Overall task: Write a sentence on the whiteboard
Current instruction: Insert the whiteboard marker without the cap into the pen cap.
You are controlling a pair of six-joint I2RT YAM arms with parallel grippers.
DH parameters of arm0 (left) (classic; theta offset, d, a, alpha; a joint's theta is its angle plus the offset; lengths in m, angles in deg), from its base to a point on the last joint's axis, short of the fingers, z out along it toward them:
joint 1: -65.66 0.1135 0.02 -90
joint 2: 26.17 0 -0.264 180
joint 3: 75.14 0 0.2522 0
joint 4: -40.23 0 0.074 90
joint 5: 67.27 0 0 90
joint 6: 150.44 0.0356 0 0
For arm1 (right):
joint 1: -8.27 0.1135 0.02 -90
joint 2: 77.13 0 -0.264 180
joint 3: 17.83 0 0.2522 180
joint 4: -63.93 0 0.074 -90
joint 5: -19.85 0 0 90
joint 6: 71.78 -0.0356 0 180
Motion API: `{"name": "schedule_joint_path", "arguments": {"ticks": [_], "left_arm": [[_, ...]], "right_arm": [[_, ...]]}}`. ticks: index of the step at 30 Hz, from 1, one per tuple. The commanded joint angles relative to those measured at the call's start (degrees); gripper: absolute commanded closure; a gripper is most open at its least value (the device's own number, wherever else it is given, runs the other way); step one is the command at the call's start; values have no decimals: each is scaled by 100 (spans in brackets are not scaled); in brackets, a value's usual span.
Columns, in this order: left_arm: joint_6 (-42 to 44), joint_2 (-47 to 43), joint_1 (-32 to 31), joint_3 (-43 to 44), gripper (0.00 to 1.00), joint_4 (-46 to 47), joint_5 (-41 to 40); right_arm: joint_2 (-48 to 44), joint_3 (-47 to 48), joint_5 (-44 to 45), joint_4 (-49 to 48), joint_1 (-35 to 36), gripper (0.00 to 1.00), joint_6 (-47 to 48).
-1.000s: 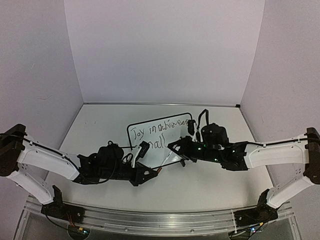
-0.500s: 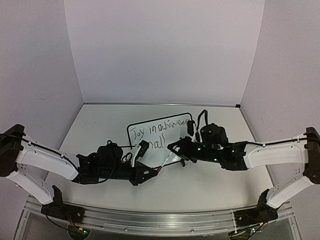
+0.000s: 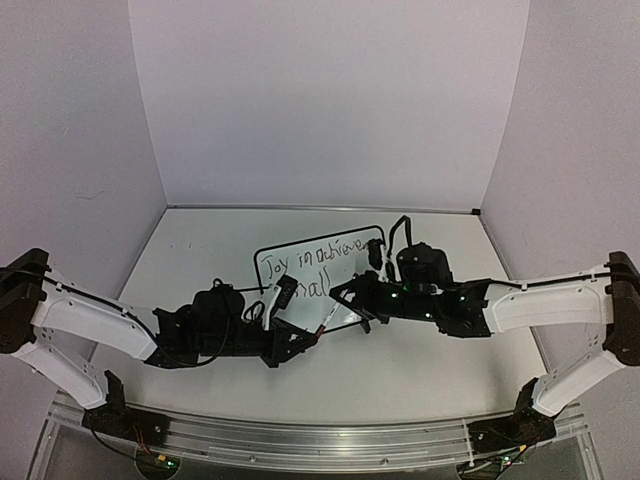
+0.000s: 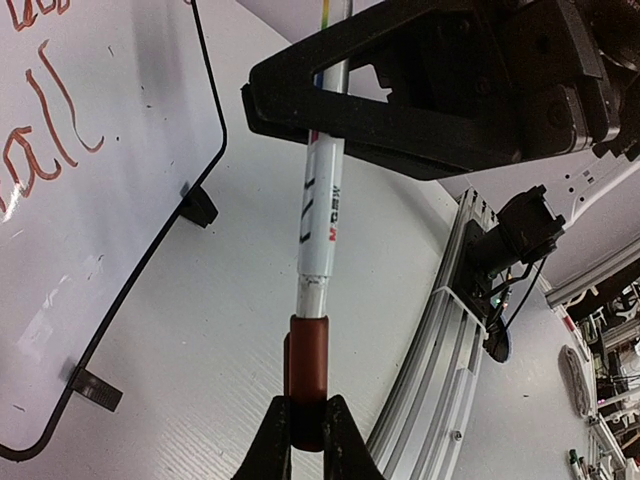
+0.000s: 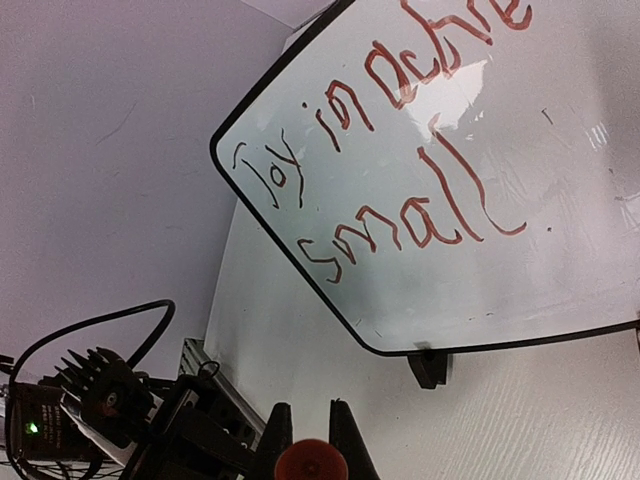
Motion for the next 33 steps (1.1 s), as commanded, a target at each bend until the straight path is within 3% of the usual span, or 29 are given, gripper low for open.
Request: {"name": "schedule_joint_path", "arguments": {"ticks": [1,33], "left_arm": [[116,-41,-9,303,100,586,-344],[228,-39,8,586,100,719,-411]], "right_arm": [[85,222,-214,-54,12,100,47],[284,502,-587,693,154,100,758]]}}
